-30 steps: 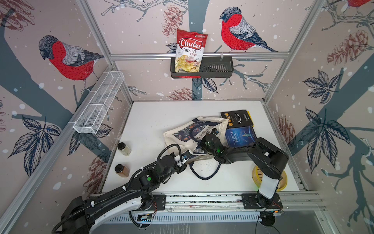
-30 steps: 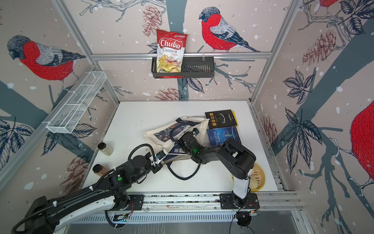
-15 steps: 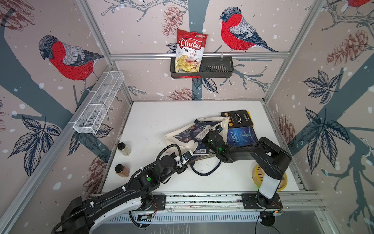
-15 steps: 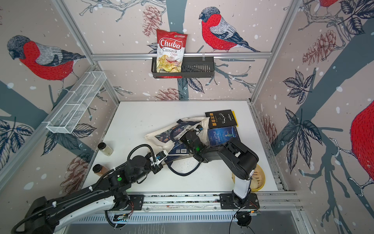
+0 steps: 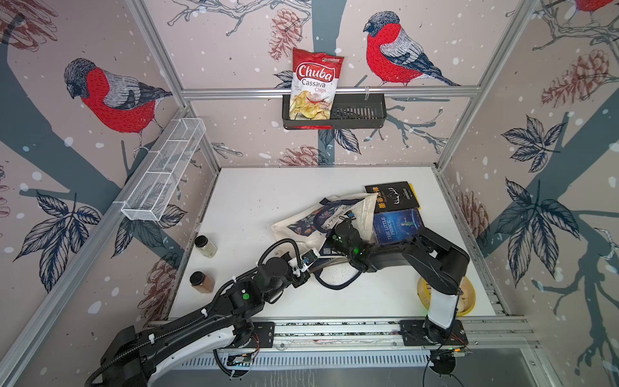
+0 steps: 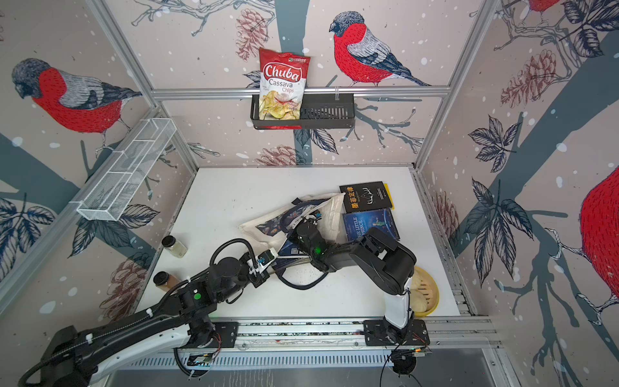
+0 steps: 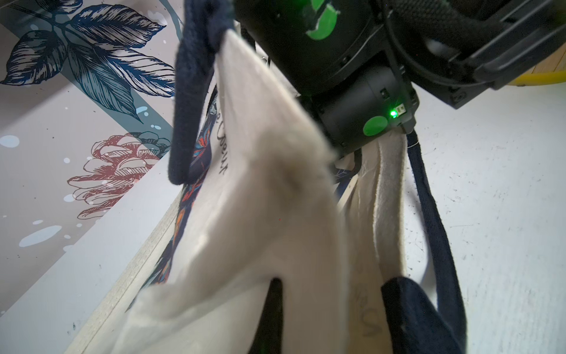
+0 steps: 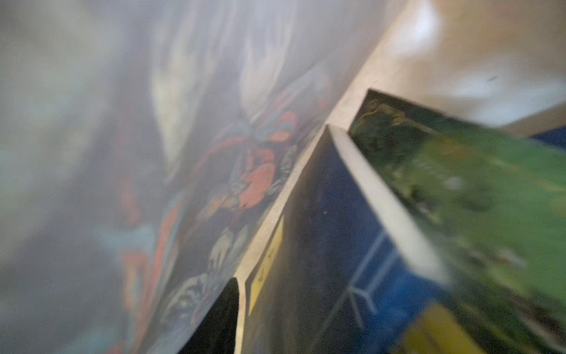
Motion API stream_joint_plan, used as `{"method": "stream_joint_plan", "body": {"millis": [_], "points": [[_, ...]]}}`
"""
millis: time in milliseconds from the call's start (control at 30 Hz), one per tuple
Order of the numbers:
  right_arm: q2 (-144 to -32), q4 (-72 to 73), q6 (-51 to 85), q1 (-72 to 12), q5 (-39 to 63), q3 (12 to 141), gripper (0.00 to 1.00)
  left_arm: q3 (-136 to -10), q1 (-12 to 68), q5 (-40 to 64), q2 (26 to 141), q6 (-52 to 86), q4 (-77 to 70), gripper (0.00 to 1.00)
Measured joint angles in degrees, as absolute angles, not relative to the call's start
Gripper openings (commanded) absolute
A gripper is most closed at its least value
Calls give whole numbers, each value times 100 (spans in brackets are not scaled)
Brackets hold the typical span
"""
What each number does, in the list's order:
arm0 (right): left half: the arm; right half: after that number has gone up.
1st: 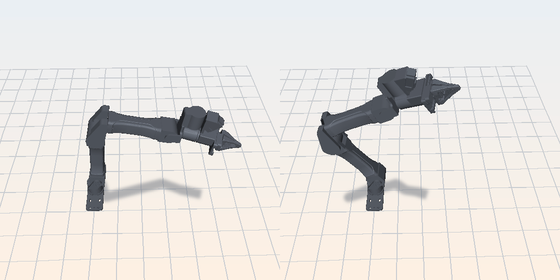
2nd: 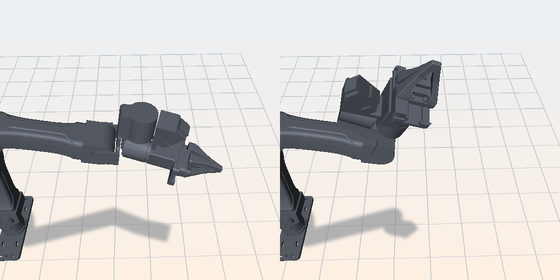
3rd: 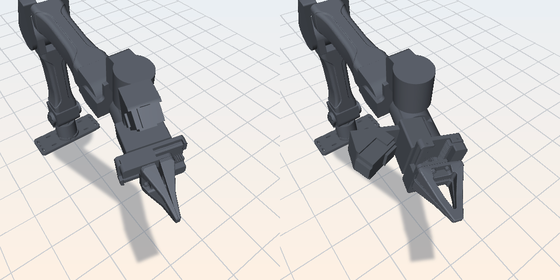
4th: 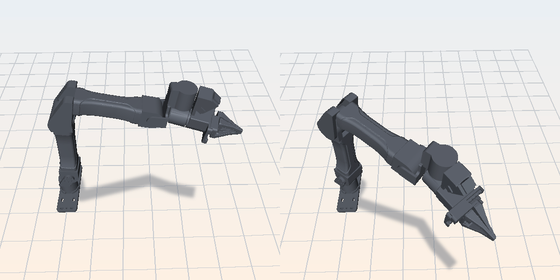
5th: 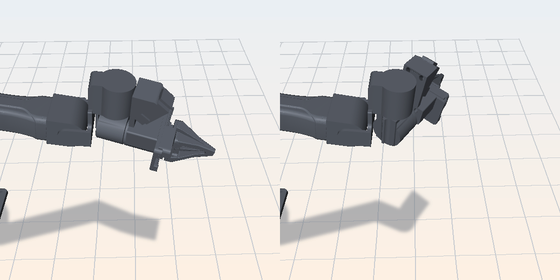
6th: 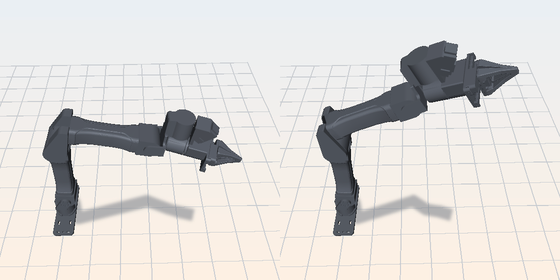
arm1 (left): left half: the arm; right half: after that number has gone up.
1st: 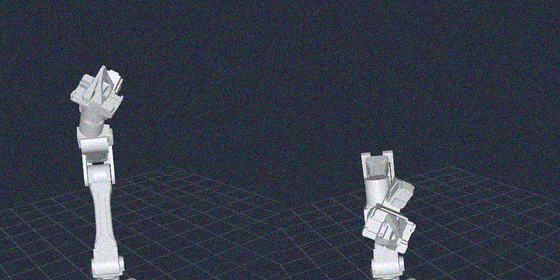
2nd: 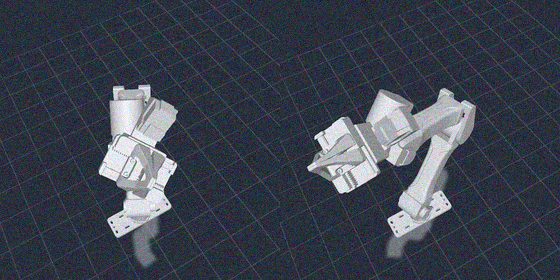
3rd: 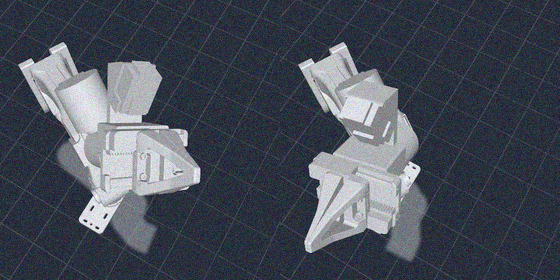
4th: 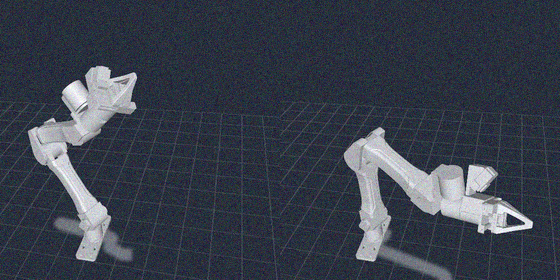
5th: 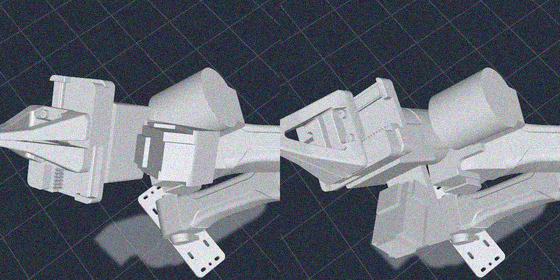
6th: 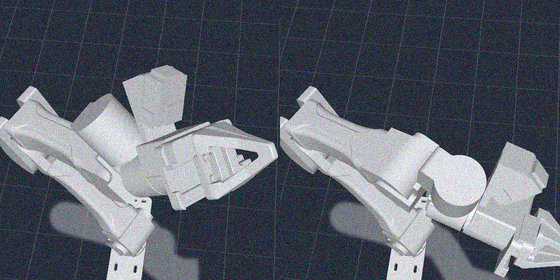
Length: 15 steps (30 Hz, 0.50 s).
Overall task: Take out the books from the canvas bag
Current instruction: Pick up the book from the canvas bag.
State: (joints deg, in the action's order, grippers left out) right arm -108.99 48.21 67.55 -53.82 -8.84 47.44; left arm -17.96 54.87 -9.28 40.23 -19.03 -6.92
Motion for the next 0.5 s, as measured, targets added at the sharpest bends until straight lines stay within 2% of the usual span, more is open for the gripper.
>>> {"method": "stream_joint_plan", "body": {"millis": [100, 167, 500], "points": [[-11118, 5052, 6958, -5315, -834, 4805, 45, -1796, 5487, -926, 4029, -1903, -626, 0], [-11257, 5225, 7096, -5240, -735, 4873, 42, -1791, 5487, -926, 4021, -1903, -609, 0], [-11413, 5043, 7371, -5070, -624, 5028, 6, -1791, 5487, -913, 3990, -1900, -609, 0]]}}
